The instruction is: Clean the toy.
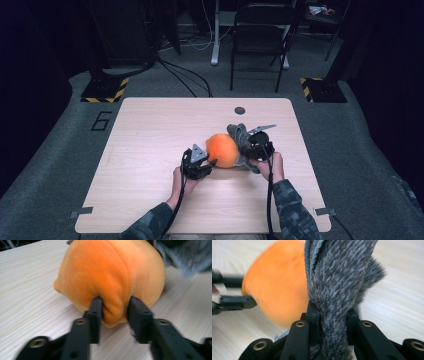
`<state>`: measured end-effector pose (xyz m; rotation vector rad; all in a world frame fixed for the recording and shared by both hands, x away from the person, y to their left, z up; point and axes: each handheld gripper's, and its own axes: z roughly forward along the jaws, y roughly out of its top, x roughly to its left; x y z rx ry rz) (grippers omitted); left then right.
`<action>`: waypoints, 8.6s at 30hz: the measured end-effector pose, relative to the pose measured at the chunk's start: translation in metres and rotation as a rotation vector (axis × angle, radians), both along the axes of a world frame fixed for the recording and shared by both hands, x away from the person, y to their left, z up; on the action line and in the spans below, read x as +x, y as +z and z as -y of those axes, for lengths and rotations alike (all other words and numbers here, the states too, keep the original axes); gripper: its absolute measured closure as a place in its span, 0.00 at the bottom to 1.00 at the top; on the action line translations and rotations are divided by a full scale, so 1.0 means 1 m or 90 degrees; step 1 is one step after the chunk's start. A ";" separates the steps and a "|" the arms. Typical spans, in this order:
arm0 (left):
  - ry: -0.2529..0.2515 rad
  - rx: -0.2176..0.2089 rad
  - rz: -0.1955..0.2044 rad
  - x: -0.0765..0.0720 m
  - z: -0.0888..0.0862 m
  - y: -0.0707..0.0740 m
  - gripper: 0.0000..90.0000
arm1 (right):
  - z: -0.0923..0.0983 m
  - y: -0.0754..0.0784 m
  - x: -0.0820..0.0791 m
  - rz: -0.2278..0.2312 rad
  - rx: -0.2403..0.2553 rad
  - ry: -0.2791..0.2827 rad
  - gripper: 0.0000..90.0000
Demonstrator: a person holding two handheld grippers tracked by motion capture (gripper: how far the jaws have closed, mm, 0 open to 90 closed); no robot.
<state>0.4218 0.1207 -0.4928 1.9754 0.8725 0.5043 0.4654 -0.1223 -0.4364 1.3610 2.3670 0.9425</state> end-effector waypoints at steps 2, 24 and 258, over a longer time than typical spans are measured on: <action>0.004 0.008 -0.001 -0.004 0.001 0.003 0.54 | -0.006 -0.009 0.000 0.005 -0.017 -0.003 0.81; 0.027 -0.029 0.021 0.002 0.011 0.015 0.87 | -0.001 0.027 -0.012 0.059 0.040 -0.005 0.81; 0.017 0.011 0.039 0.010 0.003 0.012 0.87 | -0.010 -0.003 -0.003 0.036 0.007 -0.013 0.80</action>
